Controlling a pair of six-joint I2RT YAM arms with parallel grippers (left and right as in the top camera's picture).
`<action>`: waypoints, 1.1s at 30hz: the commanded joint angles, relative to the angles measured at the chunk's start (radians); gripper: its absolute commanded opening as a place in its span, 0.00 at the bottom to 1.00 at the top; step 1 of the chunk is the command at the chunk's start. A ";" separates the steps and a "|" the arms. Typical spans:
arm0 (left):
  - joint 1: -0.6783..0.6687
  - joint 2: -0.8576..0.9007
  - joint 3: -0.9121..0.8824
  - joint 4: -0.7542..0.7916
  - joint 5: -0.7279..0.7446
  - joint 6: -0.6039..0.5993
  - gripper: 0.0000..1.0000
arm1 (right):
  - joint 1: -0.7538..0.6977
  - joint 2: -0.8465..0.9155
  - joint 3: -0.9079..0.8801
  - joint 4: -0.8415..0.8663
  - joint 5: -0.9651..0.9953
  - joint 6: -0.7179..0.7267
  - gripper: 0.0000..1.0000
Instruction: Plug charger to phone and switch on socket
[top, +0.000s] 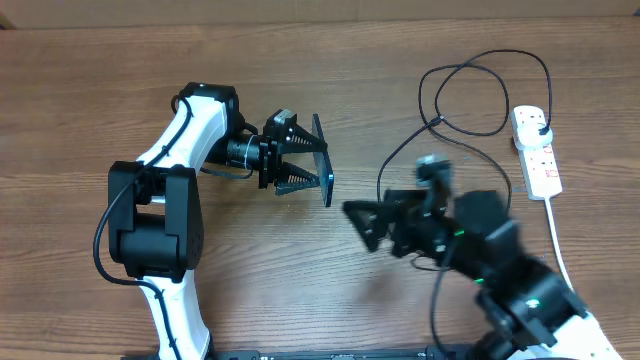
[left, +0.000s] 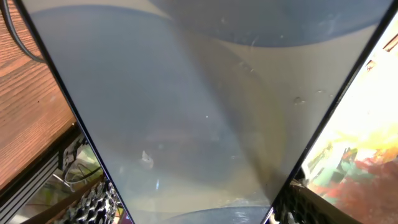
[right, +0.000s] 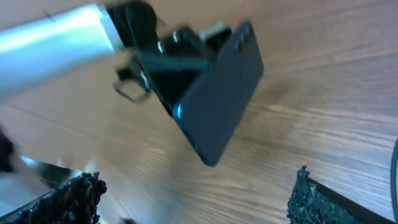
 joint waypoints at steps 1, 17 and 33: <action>0.001 0.004 0.022 0.000 0.049 0.005 0.58 | 0.226 0.056 0.019 0.047 0.480 -0.033 0.99; 0.001 0.004 0.022 0.000 0.048 0.005 0.57 | 0.453 0.347 0.019 0.329 0.758 -0.177 1.00; 0.001 0.004 0.022 0.000 0.023 0.008 0.58 | 0.373 0.422 0.019 0.425 0.692 -0.245 0.74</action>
